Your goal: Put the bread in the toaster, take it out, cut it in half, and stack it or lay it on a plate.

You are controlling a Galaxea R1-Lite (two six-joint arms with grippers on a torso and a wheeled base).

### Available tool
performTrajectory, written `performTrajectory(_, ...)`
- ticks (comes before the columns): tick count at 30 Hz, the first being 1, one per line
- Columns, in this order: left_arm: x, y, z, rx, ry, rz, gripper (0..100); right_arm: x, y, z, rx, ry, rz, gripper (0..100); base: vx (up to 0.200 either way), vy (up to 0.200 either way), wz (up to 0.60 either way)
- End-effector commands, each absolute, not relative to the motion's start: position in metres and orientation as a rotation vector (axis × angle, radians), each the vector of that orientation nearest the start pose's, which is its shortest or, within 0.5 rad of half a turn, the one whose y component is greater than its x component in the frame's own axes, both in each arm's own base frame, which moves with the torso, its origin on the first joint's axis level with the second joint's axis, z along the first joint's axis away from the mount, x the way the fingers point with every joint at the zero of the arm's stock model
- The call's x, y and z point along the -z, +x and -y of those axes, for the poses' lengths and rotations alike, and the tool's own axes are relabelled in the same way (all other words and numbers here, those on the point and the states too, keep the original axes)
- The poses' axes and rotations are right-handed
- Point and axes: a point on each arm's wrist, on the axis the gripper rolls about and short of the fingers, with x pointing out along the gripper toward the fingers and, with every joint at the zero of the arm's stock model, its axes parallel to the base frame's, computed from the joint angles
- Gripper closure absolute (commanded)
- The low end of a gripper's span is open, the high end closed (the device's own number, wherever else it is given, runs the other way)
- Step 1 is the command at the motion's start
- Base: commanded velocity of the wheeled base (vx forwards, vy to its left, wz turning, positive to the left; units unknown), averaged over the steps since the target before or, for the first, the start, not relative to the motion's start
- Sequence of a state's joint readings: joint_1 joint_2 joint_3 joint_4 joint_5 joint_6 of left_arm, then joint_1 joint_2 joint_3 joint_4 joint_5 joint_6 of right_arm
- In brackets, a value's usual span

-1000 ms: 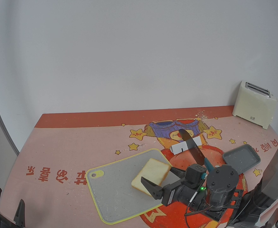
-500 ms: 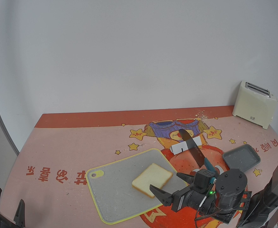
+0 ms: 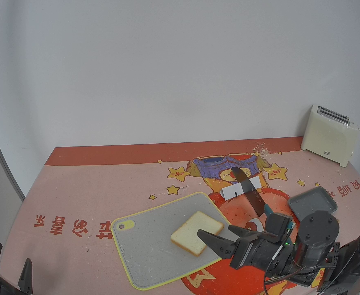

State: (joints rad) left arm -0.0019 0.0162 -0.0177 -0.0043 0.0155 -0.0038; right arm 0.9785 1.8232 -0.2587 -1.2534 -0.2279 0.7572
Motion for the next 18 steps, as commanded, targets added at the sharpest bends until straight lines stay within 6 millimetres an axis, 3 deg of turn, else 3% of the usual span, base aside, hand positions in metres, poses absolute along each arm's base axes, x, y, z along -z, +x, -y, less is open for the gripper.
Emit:
performTrajectory(1,-0.0762,-0.0223,-0.0004,-0.014,-0.003,0.0,0,-0.0689,0.144,-0.2053,-0.582,0.52,-0.611,0,0.0,0.0,0.0)
performTrajectory(9,-0.0764,-0.0223,-0.0004,-0.012,-0.002,0.002,0,-0.0652,0.142,-0.2018,-0.55,0.483,-0.644,0,0.0,0.0,0.0)
performTrajectory(10,-0.0764,-0.0223,-0.0004,-0.012,-0.002,0.002,0,-0.0651,0.1416,-0.202,-0.55,0.482,-0.646,100,0.0,0.0,0.0)
performTrajectory(18,-0.0764,-0.0223,-0.0004,-0.012,-0.002,0.002,0,-0.0712,0.1442,-0.2106,-0.587,0.454,-0.607,100,0.0,0.0,0.0)
